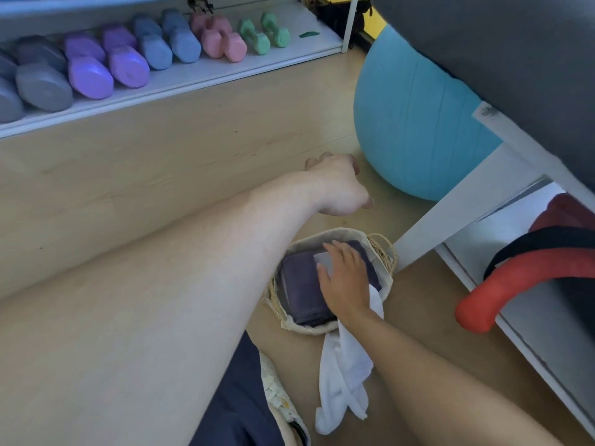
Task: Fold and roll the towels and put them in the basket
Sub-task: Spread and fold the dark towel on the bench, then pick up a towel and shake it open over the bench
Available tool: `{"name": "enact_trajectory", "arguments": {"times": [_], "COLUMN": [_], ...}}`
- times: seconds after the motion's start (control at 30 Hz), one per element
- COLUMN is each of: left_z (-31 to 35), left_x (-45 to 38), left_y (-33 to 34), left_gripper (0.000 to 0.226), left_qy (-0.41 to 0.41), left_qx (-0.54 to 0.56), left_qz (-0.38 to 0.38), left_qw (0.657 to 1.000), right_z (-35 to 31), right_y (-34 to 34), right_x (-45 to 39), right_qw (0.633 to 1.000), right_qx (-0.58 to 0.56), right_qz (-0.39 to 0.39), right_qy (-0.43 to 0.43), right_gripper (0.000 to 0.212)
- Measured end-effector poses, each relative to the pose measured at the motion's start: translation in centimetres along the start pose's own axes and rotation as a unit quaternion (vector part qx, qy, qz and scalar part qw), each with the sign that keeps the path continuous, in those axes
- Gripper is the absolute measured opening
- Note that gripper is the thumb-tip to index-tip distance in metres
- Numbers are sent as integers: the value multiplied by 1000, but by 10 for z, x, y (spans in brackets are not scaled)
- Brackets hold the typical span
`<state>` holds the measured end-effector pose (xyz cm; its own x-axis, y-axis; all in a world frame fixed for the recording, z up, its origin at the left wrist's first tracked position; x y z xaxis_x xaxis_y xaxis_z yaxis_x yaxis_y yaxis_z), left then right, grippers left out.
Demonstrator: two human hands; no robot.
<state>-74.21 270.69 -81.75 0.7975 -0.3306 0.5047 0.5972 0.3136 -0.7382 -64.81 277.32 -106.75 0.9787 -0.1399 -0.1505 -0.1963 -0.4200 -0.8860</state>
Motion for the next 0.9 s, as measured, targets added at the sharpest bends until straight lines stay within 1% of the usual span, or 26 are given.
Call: {"name": "enact_trajectory", "arguments": {"times": [0.03,0.07,0.1,0.13,0.17,0.2,0.23,0.27,0.3,0.33,0.4,0.47,0.53,0.6,0.63,0.7,0.77,0.83,0.87,0.9], "left_z": [3,6,9,11,14,16,18,20,23,25,30,34,37,38,40,43,45,46,46,47], "left_x": [3,6,8,12,15,18,21,25,28,32,40,46,53,57,62,73,83,93,99,105], "left_y": [1,2,4,7,11,15,19,23,26,28,28,26,28,33,36,38,38,37,36,36], "left_gripper": [68,67,65,63,60,57,54,51,50,51,53,52,48,46,47,54,62,68,65,55], "left_qy": [3,10,16,21,24,26,27,28,31,34,39,49,63,72,79,88,97,113,127,142], "left_qx": [-3,-6,-9,-19,-36,-58,-80,-97,-105,-100,-75,-71,-88,-100,-106,-114,-116,-124,-126,-121], "left_qz": [-7,-20,-35,-50,-65,-79,-92,-105,-116,-126,-134,-127,-122,-140,-152,-169,-193,-230,-252,-276], "left_qw": [1000,1000,999,998,997,995,992,989,987,986,987,988,987,982,980,975,970,959,951,943], "right_z": [13,26,37,47,53,57,58,58,57,56,53,47,36,23,15,-3,-27,-55,-68,-80], "right_y": [-10,-17,-21,-21,-21,-21,-22,-24,-26,-27,-35,-48,-68,-89,-106,-147,-192,-240,-264,-290], "right_x": [14,28,42,55,66,74,80,85,89,92,99,106,111,105,100,87,75,73,75,77], "right_qw": [996,987,977,972,973,976,978,977,973,967,953,944,941,944,947,954,959,953,948,949], "right_qx": [-15,-42,-71,-80,-63,-40,-29,-49,-82,-120,-185,-226,-258,-279,-286,-286,-277,-273,-271,-256], "right_qz": [63,98,101,77,34,-7,-31,-43,-53,-65,-65,-25,5,1,-2,-12,-54,-130,-163,-178], "right_qy": [61,120,175,209,220,214,205,204,209,216,232,238,217,175,149,93,28,-19,-31,-46], "right_gripper": [48,46,47,47,43,35,22,11,9,12,12,12,13,14,16,26,36,38,34,30]}}
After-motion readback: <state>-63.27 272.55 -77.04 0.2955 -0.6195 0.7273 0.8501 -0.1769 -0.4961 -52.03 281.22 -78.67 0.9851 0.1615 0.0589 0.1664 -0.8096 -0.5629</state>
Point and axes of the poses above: each hand's wrist, its own x-axis away from the middle knuckle, its own y-axis out of the palm, z = x × y, the point moved 4 cm from there along -x, towards the middle knuckle, and after that the axes turned 15 degrees about -y, right-handed, at the moved point
